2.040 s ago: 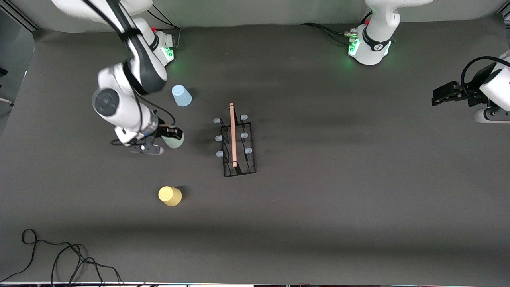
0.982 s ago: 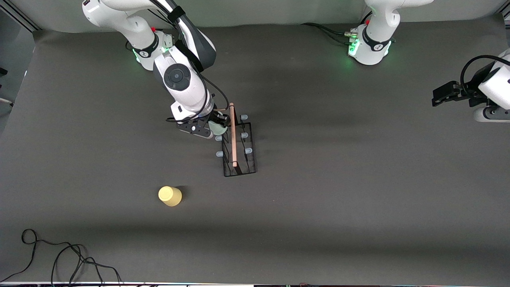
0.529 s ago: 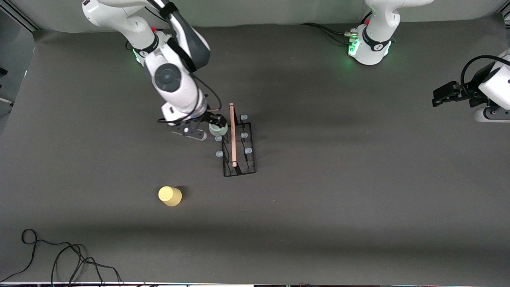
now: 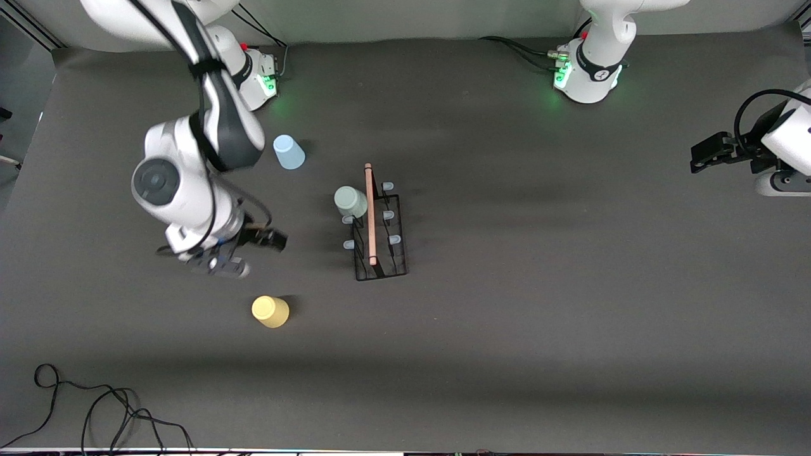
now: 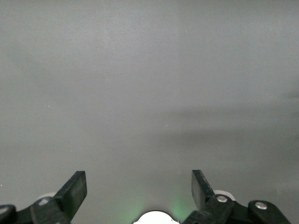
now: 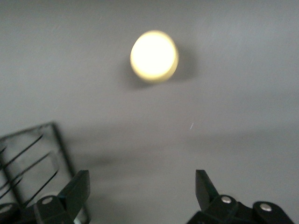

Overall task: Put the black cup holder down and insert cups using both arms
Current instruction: 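Release the green cup and grasp the yellow cup with the right gripper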

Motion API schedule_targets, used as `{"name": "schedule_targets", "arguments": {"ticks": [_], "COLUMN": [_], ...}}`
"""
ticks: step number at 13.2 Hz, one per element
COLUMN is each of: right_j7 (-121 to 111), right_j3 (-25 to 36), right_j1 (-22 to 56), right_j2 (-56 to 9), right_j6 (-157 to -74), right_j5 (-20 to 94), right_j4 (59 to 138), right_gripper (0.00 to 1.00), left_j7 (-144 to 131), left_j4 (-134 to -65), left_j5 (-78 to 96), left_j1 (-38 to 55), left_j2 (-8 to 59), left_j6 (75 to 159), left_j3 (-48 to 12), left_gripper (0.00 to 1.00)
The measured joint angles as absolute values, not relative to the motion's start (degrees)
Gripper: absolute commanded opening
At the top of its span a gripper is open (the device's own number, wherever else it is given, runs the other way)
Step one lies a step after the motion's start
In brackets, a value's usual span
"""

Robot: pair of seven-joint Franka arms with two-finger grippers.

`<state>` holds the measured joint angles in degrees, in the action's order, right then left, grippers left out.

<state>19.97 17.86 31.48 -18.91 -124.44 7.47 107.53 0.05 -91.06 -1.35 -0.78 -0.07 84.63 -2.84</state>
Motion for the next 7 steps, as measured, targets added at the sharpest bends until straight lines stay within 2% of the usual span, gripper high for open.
{"name": "schedule_targets", "arguments": {"ticks": [3, 7], "right_j7": [13.38, 10.58], "right_j3": [17.88, 17.61], "right_j1": [26.52, 25.98], "right_j2": [-28.7, -37.12], "right_j6": [-132.06, -134.46], "right_j5": [12.44, 19.68], "right_j4": [103.28, 96.34], "right_gripper": [1.0, 1.0], "left_j7": [-1.33, -2.48], "left_j4": [-91.06, -91.08], "left_j5": [-1.35, -1.36], "left_j1": [-0.78, -0.42], "left_j2": [-0.06, 0.07], "left_j6": [85.2, 85.33], "left_j3": [-2.8, -2.82], "left_gripper": [1.0, 1.0]}}
